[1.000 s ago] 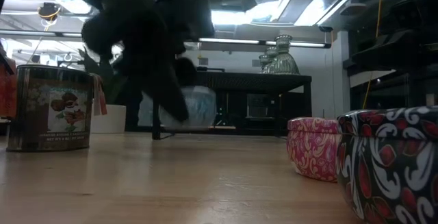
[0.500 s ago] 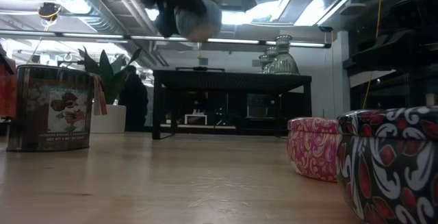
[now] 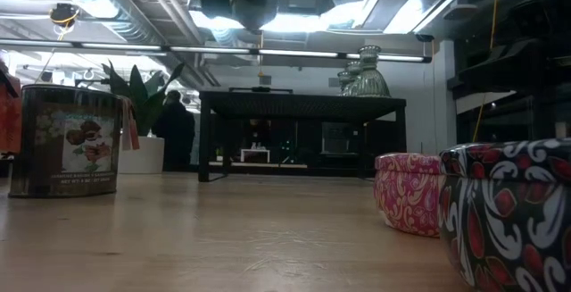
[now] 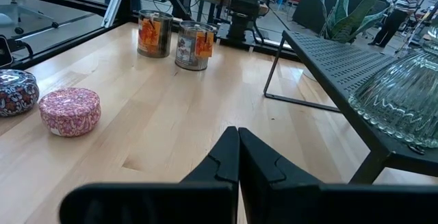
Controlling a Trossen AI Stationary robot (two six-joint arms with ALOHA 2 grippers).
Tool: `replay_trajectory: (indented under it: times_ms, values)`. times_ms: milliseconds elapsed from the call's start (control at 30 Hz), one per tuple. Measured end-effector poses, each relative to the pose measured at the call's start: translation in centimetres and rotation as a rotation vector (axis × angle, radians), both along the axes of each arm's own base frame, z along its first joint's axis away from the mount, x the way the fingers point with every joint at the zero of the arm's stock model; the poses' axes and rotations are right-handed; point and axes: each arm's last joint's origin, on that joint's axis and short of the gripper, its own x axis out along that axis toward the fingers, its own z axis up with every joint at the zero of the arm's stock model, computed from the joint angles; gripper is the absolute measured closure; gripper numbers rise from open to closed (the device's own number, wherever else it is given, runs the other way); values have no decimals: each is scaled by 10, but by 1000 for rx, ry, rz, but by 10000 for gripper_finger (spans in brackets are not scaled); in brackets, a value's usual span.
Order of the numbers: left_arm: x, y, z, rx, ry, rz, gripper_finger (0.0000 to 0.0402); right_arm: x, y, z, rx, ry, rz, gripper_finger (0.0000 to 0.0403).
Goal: Pick & Place candle stick holders
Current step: Put the blue scented candle on the shelf
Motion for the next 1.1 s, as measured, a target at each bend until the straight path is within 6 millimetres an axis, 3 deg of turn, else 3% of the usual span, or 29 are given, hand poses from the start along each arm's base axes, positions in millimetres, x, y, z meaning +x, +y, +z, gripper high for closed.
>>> replay_trajectory:
  times_ms: [300,500,767,900,1100]
  values:
    - [7,62,-9,91,28,18,110,0,0,0,0,0,0,400]
    - [27,108,-31,136,84,88,110,0,0,0,0,0,-1,400]
    - [67,163,-30,118,167,165,104,0,0,0,0,0,0,400]
    - [85,181,-31,100,203,172,103,0,0,0,0,0,-1,400]
    - [101,192,-39,116,252,117,102,0,0,0,0,-1,-1,400]
